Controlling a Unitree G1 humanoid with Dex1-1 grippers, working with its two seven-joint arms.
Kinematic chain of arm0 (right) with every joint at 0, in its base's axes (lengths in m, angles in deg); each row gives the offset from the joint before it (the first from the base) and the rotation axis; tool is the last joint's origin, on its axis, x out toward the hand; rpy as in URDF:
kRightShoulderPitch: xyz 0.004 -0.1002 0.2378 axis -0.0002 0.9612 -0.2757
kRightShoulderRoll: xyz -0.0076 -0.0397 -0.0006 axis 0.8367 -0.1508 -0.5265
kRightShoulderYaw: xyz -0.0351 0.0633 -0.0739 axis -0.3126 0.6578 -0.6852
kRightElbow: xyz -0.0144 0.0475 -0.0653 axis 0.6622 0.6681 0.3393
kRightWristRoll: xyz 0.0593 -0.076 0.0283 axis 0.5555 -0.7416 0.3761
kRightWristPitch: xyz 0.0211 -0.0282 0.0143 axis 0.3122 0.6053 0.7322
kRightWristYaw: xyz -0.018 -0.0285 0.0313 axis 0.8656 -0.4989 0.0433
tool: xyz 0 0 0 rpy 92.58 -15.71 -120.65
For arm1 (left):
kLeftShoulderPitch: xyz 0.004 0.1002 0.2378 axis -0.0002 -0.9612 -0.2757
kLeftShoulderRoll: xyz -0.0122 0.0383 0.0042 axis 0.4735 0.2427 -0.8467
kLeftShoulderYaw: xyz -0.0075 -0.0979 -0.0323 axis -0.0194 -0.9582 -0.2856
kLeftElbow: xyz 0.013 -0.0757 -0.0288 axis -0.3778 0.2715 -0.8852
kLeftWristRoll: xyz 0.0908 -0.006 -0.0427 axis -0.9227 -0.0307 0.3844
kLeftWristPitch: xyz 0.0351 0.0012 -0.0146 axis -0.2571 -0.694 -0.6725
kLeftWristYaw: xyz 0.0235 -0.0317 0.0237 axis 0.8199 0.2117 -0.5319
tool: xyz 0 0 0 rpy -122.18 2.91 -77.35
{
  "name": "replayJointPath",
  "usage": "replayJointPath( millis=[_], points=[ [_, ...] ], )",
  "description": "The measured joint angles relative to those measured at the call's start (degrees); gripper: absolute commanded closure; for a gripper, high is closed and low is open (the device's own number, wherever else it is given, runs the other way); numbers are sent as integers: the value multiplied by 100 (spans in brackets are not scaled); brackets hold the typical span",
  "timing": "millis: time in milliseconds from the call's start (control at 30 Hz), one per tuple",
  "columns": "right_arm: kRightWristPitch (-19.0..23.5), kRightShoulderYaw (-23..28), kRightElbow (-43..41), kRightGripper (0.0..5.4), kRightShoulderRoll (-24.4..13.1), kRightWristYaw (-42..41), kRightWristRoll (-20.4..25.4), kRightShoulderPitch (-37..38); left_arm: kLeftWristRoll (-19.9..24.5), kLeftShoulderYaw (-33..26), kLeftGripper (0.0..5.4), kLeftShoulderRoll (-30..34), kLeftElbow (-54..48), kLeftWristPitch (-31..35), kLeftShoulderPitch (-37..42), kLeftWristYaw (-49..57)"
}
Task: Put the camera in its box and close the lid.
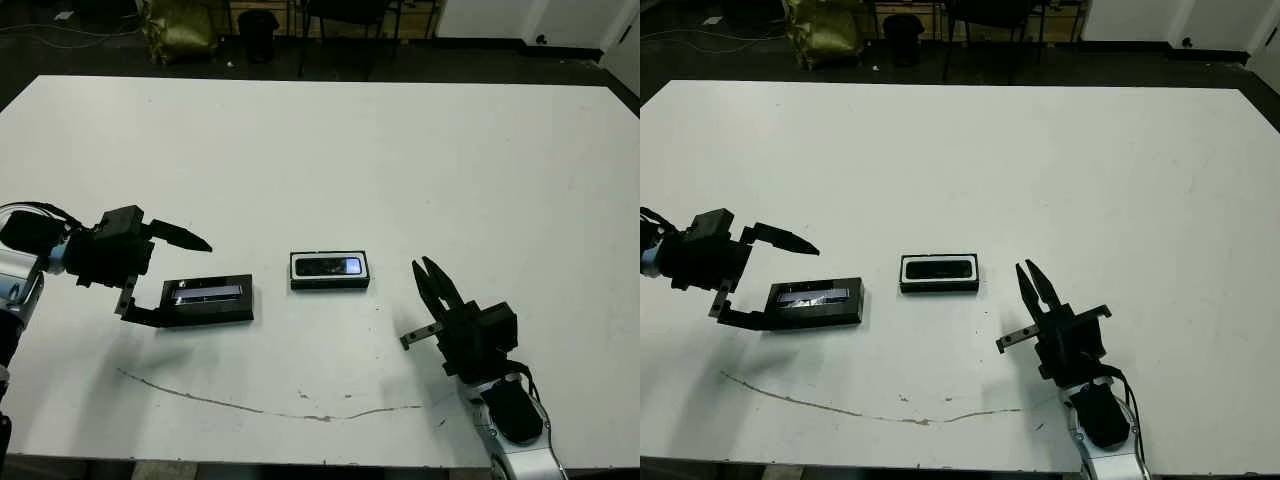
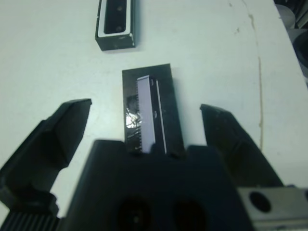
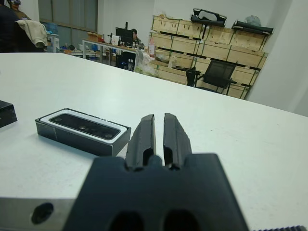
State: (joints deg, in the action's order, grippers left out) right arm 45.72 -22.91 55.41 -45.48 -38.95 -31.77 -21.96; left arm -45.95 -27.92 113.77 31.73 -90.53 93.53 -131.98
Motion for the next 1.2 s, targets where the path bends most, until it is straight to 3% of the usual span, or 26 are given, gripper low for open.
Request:
replayJointPath(
  millis=[1200],
  points=[
    [196, -55, -181, 540, 14, 101, -163, 111, -446, -14, 1, -499, 1299, -787, 179, -116]
  ],
)
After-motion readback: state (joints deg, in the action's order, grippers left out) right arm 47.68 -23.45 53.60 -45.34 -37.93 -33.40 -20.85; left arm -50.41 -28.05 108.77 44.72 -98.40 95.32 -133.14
